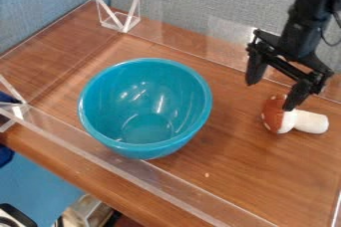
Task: Put the mushroom in the blue bowl
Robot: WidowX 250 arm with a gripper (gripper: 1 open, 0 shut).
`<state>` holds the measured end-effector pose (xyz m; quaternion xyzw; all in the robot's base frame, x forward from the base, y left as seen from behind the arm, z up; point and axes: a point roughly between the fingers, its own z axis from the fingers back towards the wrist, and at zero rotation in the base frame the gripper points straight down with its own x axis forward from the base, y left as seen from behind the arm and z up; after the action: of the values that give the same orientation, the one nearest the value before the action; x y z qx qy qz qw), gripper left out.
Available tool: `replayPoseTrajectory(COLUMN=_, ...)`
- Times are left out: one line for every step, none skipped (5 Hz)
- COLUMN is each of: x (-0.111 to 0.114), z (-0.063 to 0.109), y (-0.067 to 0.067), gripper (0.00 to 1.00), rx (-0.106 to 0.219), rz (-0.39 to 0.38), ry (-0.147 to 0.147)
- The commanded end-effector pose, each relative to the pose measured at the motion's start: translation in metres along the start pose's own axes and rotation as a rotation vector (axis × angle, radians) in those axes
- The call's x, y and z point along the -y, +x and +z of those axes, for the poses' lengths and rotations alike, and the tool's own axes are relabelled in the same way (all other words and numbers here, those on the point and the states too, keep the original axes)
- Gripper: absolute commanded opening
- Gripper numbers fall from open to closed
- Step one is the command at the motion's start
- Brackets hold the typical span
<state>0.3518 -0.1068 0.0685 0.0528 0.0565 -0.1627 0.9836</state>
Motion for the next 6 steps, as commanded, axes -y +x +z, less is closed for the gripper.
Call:
replayPoseTrajectory(x=0.004, z=0.019, y=0.022, gripper=1.0, rx=0.069, rz=-0.074, ry=0.029)
replayPoseTrajectory(x=0.01, z=0.004, y=0.03, gripper=1.0, rx=0.069, rz=-0.16, ry=0.049)
replayPoseTrajectory(x=0.017, z=-0.01, y=0.033, gripper=1.0, rx=0.073, rz=-0.239, ry=0.067)
replayPoseTrajectory(x=0.022, z=-0.015, y=0.047, gripper=1.0, rx=0.077, rz=-0.273, ry=0.074)
replayPoseTrajectory(x=0.026, z=-0.019, y=0.059, gripper=1.0, rx=0.081, rz=-0.299, ry=0.079)
replayPoseTrajectory(x=0.026, z=-0.021, y=0.058, gripper=1.0, rx=0.074, rz=-0.244, ry=0.078)
